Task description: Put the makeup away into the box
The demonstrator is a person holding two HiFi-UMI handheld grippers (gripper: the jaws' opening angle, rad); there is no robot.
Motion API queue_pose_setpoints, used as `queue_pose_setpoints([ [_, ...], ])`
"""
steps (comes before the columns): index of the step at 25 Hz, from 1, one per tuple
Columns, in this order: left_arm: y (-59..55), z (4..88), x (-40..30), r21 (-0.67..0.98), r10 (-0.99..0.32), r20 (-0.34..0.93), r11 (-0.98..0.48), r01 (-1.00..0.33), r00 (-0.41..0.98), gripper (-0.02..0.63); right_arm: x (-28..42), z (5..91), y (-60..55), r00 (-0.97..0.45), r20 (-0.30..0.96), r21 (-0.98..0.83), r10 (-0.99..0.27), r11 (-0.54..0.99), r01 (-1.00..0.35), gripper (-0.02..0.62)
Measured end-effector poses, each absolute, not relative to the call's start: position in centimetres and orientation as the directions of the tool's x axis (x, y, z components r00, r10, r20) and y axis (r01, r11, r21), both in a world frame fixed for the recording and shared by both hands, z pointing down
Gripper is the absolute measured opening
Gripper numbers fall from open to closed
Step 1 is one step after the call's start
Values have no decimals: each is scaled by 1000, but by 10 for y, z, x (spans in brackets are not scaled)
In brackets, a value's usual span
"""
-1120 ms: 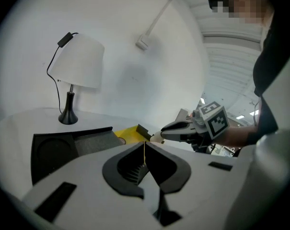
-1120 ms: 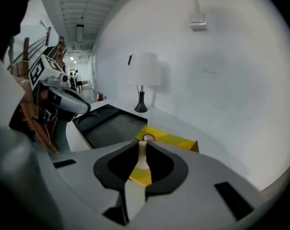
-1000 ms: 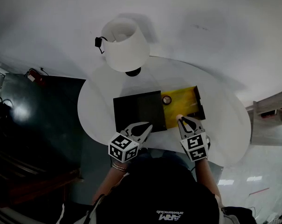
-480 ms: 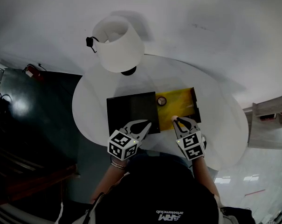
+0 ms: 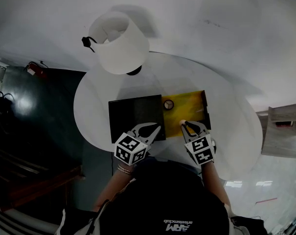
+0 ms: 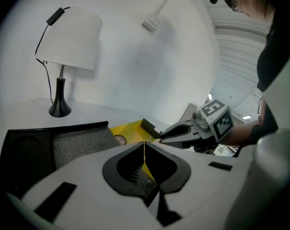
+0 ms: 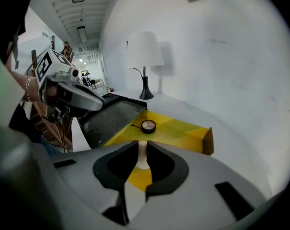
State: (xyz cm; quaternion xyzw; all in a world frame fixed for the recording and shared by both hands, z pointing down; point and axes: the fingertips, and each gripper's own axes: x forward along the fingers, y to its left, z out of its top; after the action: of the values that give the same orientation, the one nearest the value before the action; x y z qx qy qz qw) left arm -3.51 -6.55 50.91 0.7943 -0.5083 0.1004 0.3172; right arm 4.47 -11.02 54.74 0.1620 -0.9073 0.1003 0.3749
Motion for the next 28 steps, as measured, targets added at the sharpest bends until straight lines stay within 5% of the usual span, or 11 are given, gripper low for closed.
queue_pose_setpoints([
  [15, -77, 515, -29, 439, -724, 501, -261, -860, 475, 21, 35, 582, -114, -626, 777, -146, -70, 947, -287, 74],
  [28, -74, 516, -39, 441, -739, 508, -219, -870, 443, 21, 18, 579, -136, -652, 749, -119, -121, 943, -312, 100],
])
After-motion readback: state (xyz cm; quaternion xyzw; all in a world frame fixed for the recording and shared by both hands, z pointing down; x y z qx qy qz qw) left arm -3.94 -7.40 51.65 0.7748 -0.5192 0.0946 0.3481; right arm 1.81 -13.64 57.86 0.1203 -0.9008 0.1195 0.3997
